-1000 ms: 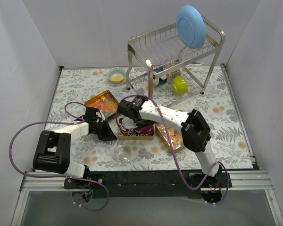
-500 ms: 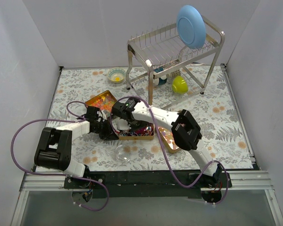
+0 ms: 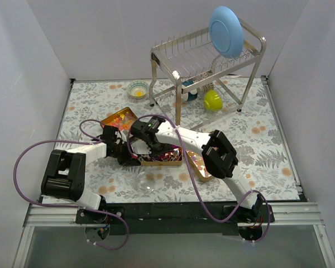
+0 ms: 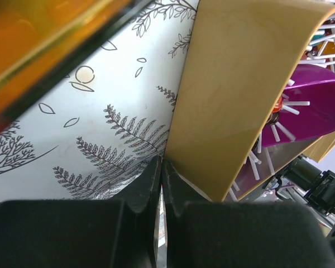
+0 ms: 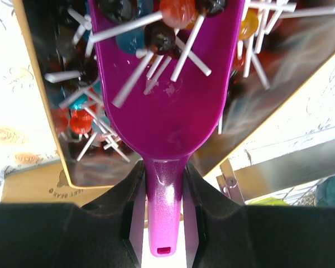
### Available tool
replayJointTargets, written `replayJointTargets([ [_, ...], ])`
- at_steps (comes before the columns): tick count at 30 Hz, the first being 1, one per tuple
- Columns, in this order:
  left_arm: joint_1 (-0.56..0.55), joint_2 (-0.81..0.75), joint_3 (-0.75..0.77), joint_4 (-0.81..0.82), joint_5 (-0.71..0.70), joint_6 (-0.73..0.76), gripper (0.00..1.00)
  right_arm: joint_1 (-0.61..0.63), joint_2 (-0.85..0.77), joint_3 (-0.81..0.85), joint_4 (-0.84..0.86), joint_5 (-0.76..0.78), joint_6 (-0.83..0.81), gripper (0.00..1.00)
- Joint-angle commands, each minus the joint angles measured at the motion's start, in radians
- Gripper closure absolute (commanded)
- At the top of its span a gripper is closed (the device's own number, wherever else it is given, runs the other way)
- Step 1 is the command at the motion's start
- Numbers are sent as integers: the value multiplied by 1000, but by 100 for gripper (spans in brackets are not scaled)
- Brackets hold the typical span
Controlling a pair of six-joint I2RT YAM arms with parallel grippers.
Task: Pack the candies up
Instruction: Scoop the fake candies from the storage box.
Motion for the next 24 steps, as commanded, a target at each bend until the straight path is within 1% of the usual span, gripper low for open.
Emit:
replayJointTargets([
  [1, -5, -3, 9, 1, -54, 30, 100, 8, 7, -33, 60, -82, -33, 99],
  [7, -2, -28, 31, -25, -77, 37, 100, 3, -30, -116, 149, -173, -31, 99],
  [14, 7, -31, 146, -146, -140, 69, 100, -35, -68, -162, 206, -196, -30, 99],
  [21, 16, -40, 215, -230, -134, 110, 97, -89, -143, -227, 215, -225, -30, 99],
  [24, 18, -49, 244, -278, -117, 138, 94, -112, -205, -302, 264, -244, -57, 99],
])
